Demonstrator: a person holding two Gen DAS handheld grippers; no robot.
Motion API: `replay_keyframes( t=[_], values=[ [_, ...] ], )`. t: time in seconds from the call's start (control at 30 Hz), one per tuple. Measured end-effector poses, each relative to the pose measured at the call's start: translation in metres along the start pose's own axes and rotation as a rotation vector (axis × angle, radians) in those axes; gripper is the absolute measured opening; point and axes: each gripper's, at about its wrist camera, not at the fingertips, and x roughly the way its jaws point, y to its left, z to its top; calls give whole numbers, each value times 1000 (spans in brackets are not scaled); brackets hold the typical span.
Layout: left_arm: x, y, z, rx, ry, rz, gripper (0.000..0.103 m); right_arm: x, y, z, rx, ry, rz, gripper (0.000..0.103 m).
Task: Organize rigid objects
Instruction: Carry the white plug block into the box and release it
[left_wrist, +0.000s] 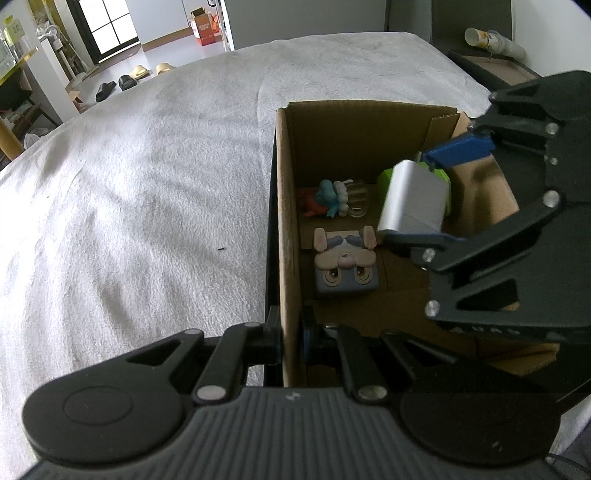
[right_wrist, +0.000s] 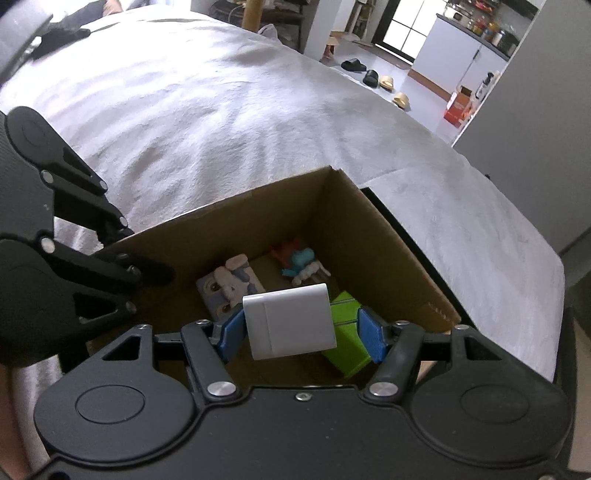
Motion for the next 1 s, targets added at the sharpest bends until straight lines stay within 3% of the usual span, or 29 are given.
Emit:
replay_keyframes(
  t=[0.33, 1.0],
  values=[
    [-1, 0, 1, -11, 6, -6, 9, -4, 2, 2, -62, -21, -37, 67],
    [-1, -1, 0, -19, 4, 6, 9, -76, -33, -21, 46, -59, -106, 78]
  ],
)
